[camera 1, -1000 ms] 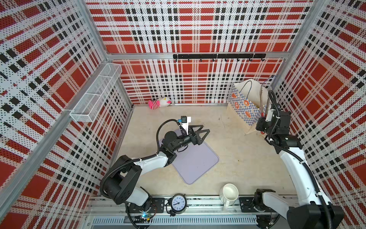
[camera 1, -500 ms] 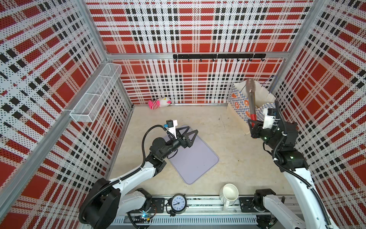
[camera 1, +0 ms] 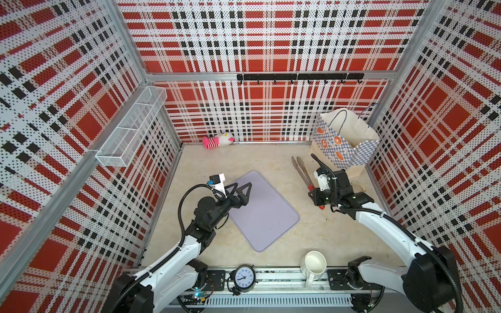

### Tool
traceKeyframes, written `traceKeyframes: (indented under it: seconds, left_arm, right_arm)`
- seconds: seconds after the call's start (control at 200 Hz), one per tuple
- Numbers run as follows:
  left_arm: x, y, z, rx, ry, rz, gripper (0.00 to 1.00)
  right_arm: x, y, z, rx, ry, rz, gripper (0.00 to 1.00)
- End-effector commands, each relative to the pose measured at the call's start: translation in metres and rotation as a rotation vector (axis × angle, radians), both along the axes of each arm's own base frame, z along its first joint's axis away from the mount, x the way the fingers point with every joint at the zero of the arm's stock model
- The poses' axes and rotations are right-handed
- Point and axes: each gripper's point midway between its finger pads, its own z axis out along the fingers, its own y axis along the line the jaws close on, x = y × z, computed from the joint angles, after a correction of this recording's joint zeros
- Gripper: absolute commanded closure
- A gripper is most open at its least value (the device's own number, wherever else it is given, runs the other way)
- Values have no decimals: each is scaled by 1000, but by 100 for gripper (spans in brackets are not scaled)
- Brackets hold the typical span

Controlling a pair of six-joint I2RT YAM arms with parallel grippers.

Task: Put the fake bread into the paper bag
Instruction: 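Lower the tongs onto the table beside the tray and release with the right gripper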

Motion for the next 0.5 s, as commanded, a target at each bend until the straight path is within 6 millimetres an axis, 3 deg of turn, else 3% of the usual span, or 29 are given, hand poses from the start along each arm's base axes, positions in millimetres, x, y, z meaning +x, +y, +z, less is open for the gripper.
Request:
traceKeyframes:
  seconds: [0.0, 0.291, 0.496]
  left_arm:
    - [-2, -3, -13, 22, 31, -25, 1]
    - [-6, -13, -22, 37, 50, -62, 1]
    - [-6, -13, -22, 37, 48, -61, 1]
  right_arm:
    - [9, -1, -10, -28, -4, -13, 74]
    - [15, -2, -65, -126, 105, -30, 72]
    - [19, -4, -75, -168, 117, -51, 63]
